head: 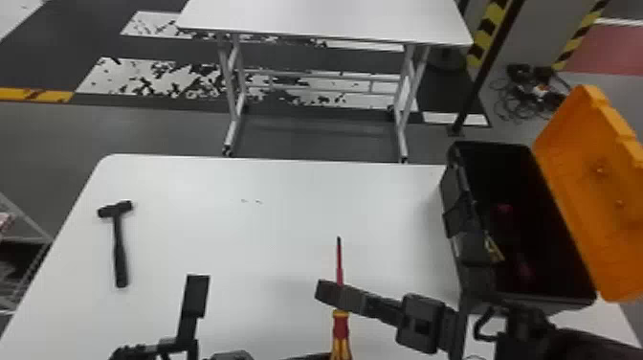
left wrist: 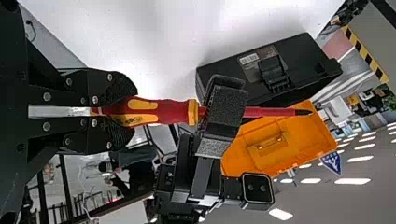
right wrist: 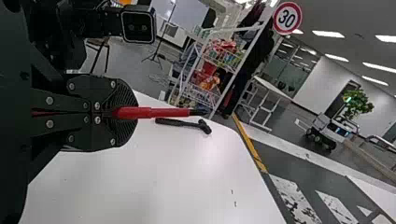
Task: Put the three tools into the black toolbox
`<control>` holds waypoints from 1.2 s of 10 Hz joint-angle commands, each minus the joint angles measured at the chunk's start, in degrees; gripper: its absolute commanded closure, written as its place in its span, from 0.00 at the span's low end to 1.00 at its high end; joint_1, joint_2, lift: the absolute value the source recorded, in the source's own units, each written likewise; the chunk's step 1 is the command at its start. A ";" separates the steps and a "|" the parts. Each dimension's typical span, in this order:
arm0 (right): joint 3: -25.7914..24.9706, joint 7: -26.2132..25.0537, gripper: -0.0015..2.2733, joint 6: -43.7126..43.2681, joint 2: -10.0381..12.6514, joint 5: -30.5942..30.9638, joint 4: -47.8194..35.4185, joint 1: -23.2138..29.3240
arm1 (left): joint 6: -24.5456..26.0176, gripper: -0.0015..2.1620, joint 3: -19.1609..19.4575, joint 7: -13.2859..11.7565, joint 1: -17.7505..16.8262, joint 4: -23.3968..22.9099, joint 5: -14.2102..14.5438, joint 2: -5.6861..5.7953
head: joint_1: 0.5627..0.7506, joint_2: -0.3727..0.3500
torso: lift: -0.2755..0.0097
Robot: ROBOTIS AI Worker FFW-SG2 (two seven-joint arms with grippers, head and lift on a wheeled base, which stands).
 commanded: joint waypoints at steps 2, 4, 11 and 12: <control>-0.59 0.15 0.99 0.00 0.00 -0.80 -0.06 0.73 | 0.35 0.18 0.99 -1.61 0.70 -0.37 0.61 0.00 | 0.70 0.46 | 0.79; -1.47 0.06 0.99 -0.53 0.00 -0.97 -1.20 2.04 | 0.18 0.00 2.13 -1.96 2.37 -1.60 1.23 0.00 | 0.70 0.46 | 0.79; -14.47 -3.36 0.99 0.18 -2.29 11.51 -17.72 -0.86 | -8.26 0.03 11.27 4.11 8.88 -2.21 1.93 -0.35 | 0.70 0.38 | 0.79; -16.50 -3.36 0.99 -0.35 -4.49 13.27 -17.20 -2.09 | -8.26 0.03 11.36 4.19 8.88 -1.60 1.84 -0.26 | 0.70 0.33 | 0.79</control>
